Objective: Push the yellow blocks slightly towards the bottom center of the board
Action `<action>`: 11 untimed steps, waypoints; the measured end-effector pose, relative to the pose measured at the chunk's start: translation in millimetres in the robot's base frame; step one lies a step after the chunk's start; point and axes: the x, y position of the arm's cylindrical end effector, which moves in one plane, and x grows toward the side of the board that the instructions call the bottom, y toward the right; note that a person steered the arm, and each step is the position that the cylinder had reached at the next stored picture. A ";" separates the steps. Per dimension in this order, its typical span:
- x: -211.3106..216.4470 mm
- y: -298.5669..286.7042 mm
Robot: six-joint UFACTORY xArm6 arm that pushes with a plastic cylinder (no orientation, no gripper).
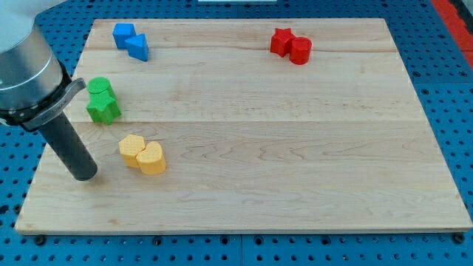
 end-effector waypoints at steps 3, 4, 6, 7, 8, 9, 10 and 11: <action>-26.5 0.0; -31.9 4.9; -46.0 33.9; -47.2 40.5; -47.2 50.7; -47.2 55.9; -47.2 64.0; -63.3 72.5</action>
